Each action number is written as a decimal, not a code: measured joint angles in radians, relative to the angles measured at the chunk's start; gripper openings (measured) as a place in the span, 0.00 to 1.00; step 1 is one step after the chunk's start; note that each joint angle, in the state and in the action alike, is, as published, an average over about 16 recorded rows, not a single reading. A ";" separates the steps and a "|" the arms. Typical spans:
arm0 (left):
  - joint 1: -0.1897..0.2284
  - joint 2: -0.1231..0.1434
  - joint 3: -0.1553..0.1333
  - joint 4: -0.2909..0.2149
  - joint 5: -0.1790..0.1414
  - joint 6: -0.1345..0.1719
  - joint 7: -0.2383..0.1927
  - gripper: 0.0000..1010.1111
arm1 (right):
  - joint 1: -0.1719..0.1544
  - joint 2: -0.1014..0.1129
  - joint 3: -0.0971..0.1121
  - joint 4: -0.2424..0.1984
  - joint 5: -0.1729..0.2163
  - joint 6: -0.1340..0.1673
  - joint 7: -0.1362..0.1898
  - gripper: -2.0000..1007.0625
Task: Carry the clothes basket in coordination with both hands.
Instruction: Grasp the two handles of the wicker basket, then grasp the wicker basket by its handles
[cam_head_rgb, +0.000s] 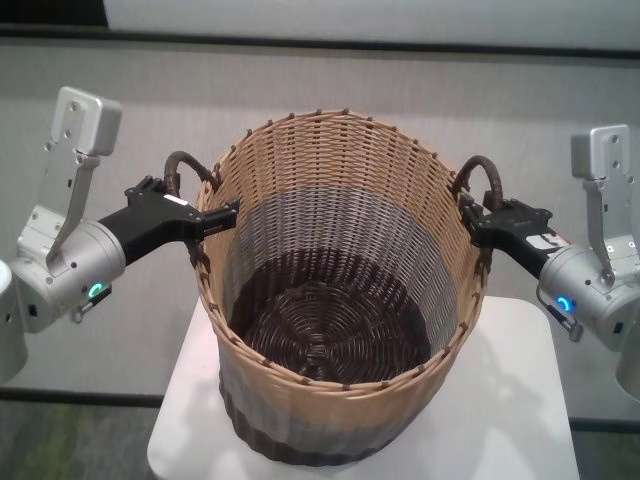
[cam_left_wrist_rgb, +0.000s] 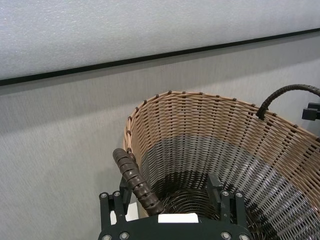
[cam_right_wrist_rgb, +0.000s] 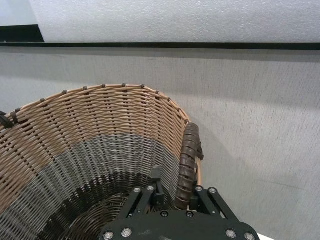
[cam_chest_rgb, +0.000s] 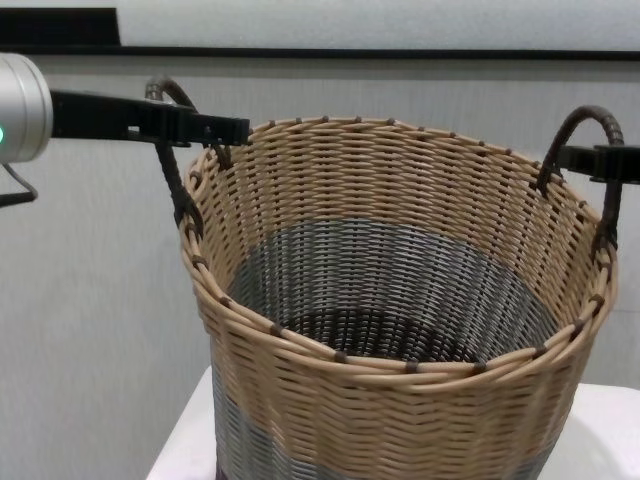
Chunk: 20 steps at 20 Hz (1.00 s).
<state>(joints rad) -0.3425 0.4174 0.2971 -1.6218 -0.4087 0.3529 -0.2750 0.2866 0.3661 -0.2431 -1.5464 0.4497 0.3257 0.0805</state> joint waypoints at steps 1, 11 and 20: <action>0.000 0.000 0.000 0.000 0.000 0.000 0.000 0.99 | 0.000 0.000 0.000 0.000 0.000 0.000 0.000 0.32; 0.000 0.000 0.000 0.000 0.000 0.000 0.000 0.99 | 0.000 0.000 0.000 0.000 0.001 0.000 0.000 0.15; 0.000 0.000 0.000 0.000 0.000 0.000 0.000 0.96 | 0.000 0.000 0.000 0.000 0.001 0.000 0.000 0.15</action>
<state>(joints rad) -0.3425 0.4174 0.2972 -1.6219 -0.4087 0.3529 -0.2750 0.2866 0.3664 -0.2431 -1.5468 0.4504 0.3261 0.0805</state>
